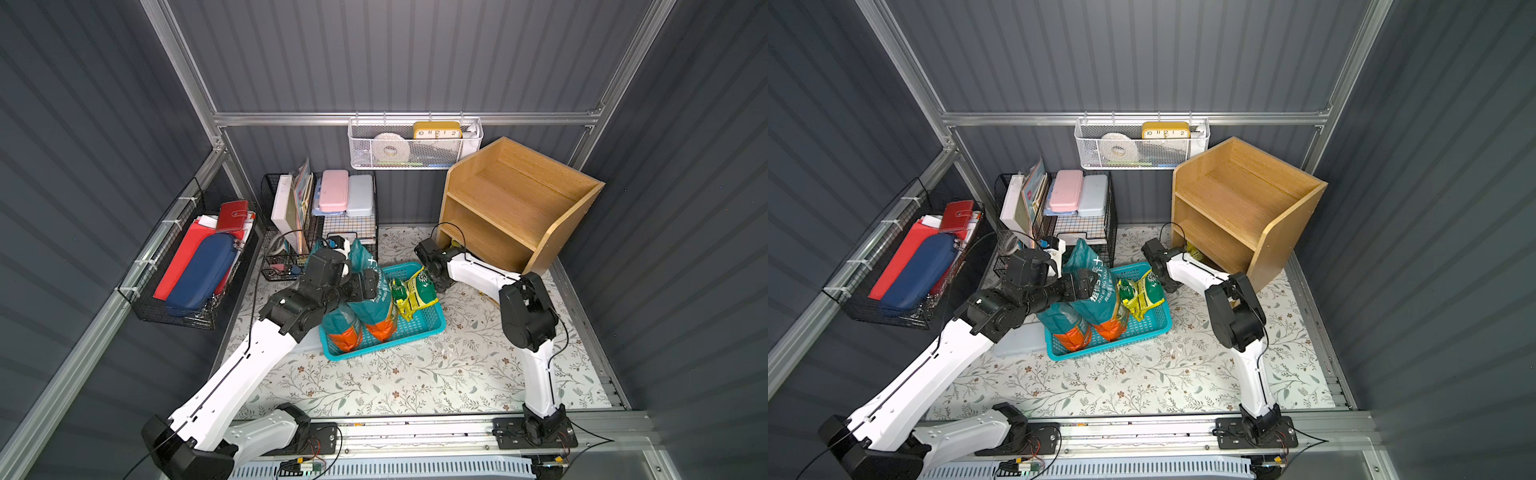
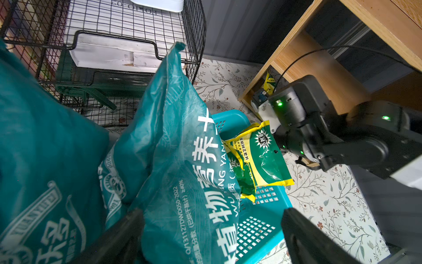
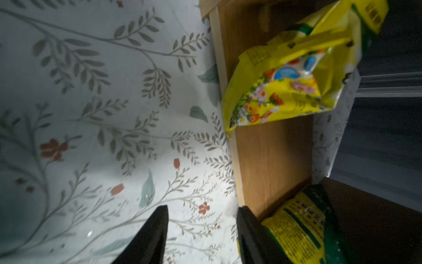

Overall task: Take down the fertilizer bag from the shelf
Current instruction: Pick up the fertilizer bag from the shelf.

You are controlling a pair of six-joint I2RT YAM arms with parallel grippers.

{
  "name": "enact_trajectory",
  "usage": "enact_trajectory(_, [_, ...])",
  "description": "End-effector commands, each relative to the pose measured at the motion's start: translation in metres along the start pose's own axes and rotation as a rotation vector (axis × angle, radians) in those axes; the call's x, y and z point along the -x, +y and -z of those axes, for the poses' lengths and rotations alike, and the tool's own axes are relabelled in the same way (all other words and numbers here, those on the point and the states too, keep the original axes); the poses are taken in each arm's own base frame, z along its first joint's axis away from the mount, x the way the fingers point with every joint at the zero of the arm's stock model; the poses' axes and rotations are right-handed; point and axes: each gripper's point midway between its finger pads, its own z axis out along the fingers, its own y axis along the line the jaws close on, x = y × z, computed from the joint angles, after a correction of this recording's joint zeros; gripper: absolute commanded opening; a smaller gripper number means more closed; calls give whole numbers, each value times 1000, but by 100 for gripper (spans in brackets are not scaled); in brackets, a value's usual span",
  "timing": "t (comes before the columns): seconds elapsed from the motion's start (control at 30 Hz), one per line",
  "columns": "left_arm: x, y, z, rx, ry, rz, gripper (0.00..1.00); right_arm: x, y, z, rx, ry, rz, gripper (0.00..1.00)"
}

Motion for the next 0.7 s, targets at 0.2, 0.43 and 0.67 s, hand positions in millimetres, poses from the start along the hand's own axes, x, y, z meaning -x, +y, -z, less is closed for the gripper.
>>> enact_trajectory(0.2, [5, 1, 3, 16, -12, -7, 100, 35, -27, -23, -225, -99, 16, 56])
enact_trajectory(0.43, [8, -1, -2, 17, -7, -12, 99, 45, -30, -41, -280, -145, -61, 56])
enact_trajectory(0.67, [8, 0, 1, 23, -13, -13, 99, 45, -31, -59, -286, -112, -64, 38])
